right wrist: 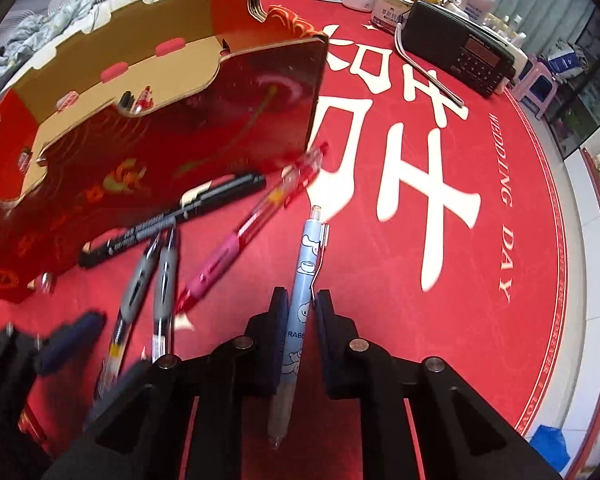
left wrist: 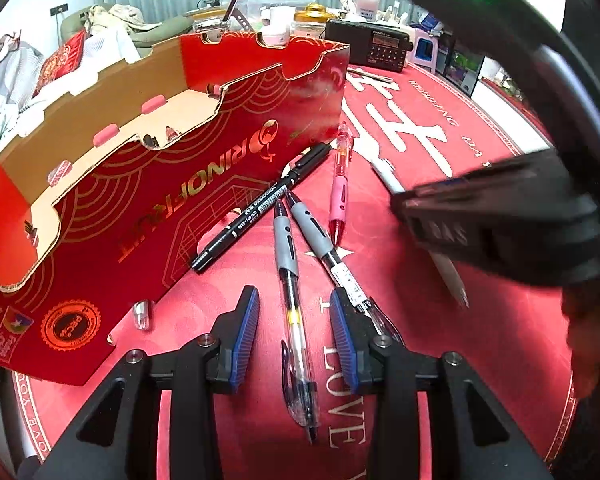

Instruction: Organize rigid objects

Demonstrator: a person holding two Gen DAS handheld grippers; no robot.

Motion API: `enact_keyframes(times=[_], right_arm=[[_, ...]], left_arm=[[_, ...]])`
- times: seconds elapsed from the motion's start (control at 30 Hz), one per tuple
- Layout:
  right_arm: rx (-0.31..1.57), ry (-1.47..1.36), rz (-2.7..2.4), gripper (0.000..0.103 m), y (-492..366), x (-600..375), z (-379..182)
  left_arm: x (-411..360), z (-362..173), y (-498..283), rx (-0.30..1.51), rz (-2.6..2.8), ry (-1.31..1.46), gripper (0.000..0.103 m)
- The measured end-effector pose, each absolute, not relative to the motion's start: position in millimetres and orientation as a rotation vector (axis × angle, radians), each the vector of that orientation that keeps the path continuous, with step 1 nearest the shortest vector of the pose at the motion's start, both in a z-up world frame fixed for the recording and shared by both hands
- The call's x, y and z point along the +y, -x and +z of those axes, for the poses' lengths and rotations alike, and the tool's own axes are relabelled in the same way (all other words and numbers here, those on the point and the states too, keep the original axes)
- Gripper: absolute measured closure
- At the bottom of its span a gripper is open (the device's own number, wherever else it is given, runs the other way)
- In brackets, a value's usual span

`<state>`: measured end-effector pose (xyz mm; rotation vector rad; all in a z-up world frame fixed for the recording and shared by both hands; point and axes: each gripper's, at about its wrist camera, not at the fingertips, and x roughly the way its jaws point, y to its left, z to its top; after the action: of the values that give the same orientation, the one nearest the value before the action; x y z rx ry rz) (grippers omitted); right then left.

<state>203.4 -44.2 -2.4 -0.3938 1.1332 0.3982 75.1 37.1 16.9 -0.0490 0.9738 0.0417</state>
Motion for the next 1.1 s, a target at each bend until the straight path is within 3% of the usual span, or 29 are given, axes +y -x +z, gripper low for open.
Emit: enact_keyframes(times=[0.17,0.23,0.37,0.7,0.93,1.1], right_arm=[[1.115,0.375,0.409,0.088,-203.9,-46.4,-1.4],[1.131,0.352,0.429,0.089,-194.3,-49.2,2.0],[1.106,0.357,0.465,0.089,-159.5,-58.5,1.4],[1.091,0.205,0.495,0.089,-111.9,-90.6,0.6],[1.095,0.201,0.494,0.089,-98.4,-100.3,0.4],[1.107,0.345,0.476,0.089,-92.3,-86.2,0.3]], left_arm=[[35.8,18.8,-88.3,1.022,0.04,0.048,0.07],[40.5,19.6,-92.0,1.06,0.048,0.065,0.093],[60.3,21.1,-78.0,1.144,0.013,0.249,0.094],[56.8,20.5,-49.8,1.182,0.002,0.334,0.093],[33.2,22.8,-37.3,1.196,0.011,0.207,0.093],[20.2,22.5,-43.2,1.27,0.015,0.092,0.092]])
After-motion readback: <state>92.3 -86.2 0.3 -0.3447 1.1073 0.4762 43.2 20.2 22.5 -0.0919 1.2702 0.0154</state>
